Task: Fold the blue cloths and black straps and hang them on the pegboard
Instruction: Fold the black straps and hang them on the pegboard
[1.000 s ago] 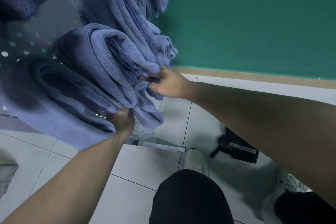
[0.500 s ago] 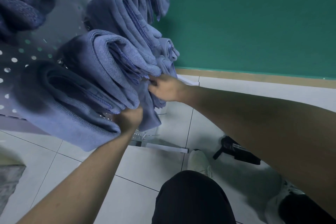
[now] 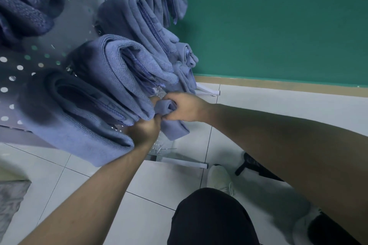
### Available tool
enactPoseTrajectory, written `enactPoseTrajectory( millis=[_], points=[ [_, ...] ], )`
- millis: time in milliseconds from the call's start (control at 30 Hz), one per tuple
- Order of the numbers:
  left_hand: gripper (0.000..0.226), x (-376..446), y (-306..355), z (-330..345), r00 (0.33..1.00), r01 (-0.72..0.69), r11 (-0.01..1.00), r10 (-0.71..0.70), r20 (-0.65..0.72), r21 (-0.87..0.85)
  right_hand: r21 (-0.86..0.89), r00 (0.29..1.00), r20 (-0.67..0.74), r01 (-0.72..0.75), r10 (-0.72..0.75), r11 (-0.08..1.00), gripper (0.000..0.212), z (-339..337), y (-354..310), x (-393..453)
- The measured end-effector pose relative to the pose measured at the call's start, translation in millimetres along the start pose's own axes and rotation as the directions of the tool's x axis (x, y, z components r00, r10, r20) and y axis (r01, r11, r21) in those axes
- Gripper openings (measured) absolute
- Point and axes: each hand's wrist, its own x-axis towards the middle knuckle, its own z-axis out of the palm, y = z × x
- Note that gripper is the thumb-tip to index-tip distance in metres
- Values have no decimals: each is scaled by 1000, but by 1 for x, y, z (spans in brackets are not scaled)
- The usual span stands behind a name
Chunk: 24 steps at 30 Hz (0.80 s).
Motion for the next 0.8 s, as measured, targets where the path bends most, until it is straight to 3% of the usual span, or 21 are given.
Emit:
enactPoseTrajectory(
  millis=[33, 67, 133, 167, 233, 333, 400, 500, 667, 800],
  points=[
    [92, -4, 2, -2, 998, -64, 998, 64, 20, 23, -30, 999, -45, 10, -11, 1000, 35, 4, 1, 2],
    [81, -5, 0, 0, 973, -214, 967, 224, -58, 139, -49, 998, -68, 0, -3, 999, 32, 7, 2, 3],
    [48, -5, -4, 1, 770, -474, 786, 589, -247, 396, -74, 998, -51, -37, 34, 997, 29, 11, 7, 3],
    [40, -5, -3, 1, 680, -549, 718, 681, -270, 428, -95, 998, -22, -64, 62, 993, 28, 11, 10, 1],
    [35, -10, 4, -4, 692, -557, 724, 676, -254, 407, -154, 994, 35, -99, 106, 983, 26, 8, 18, -6],
    [52, -24, 23, -12, 851, -458, 776, 523, -38, 433, -203, 983, 84, -146, 166, 968, 32, -5, 31, -24],
    [59, -36, 42, -15, 886, -445, 814, 461, 50, 373, -250, 971, 106, -183, 215, 951, 36, -20, 40, -42],
    [49, -45, 72, -15, 852, -524, 813, 505, 140, 255, -281, 952, 114, -245, 286, 928, 33, -47, 56, -73],
    [46, -67, 129, -3, 792, -610, 738, 562, 237, 288, -268, 905, 57, -394, 422, 879, 14, -92, 87, -136],
    [45, -77, 161, 27, 730, -683, 664, 594, 339, 306, -177, 861, -24, -505, 509, 845, 13, -122, 112, -186]
  ],
)
